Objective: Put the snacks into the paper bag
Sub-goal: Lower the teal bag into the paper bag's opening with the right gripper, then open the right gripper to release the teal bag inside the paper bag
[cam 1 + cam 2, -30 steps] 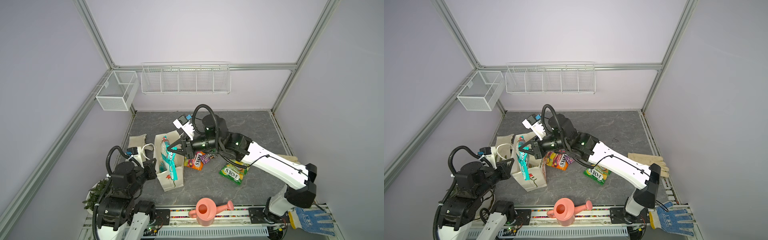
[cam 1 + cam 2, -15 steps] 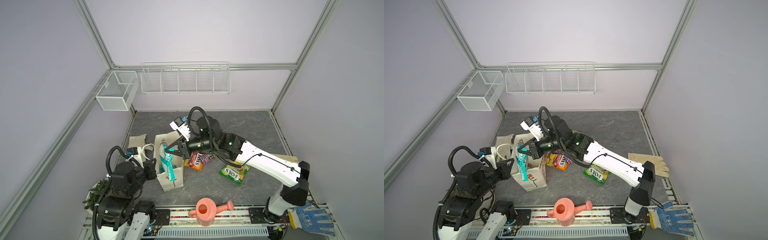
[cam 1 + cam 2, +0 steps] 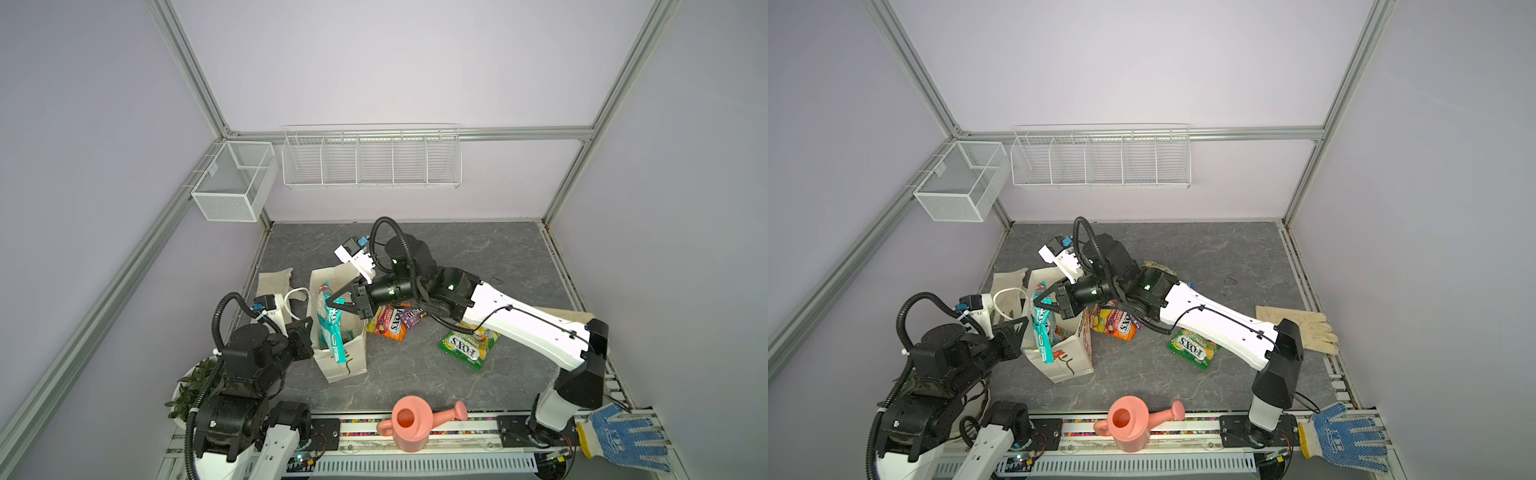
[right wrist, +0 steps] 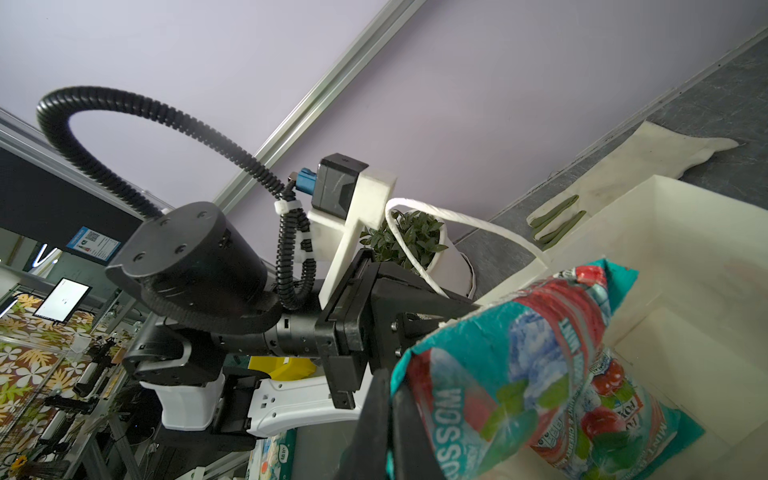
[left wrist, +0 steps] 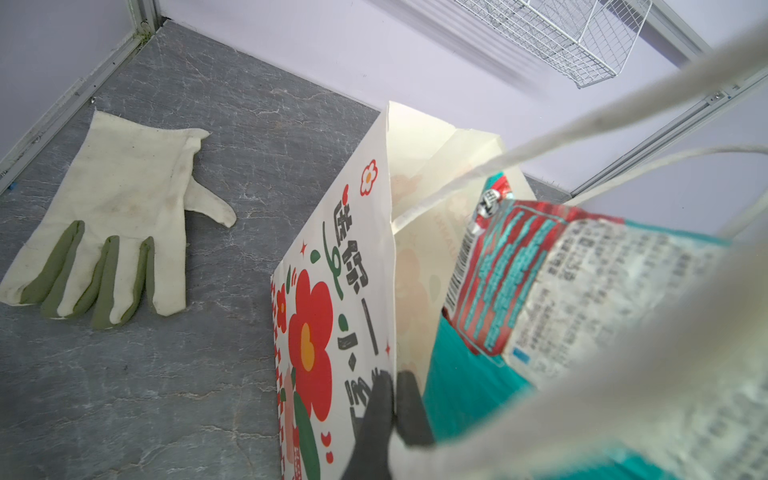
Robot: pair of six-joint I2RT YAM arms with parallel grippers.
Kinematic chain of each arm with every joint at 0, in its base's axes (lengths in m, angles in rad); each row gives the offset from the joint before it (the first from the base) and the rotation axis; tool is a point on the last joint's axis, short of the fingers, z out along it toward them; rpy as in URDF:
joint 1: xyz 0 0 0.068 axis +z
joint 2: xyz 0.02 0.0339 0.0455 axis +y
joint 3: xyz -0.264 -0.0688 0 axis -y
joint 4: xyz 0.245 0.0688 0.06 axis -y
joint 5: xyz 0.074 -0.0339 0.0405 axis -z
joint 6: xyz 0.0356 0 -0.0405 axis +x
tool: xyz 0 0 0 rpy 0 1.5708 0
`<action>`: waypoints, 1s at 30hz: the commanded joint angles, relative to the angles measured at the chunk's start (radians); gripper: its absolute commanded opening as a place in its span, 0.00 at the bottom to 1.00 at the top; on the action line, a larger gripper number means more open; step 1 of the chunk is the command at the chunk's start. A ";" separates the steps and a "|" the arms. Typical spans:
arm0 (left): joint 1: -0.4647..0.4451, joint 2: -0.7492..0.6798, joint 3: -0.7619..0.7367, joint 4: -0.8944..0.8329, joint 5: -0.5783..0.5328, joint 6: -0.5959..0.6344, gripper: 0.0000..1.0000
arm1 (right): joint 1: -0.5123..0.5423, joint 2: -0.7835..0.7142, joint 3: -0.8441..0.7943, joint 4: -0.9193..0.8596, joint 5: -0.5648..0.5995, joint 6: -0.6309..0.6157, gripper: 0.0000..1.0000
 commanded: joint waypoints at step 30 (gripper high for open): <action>-0.006 -0.012 -0.007 0.001 -0.008 -0.005 0.00 | -0.079 0.050 0.043 0.066 0.016 0.106 0.07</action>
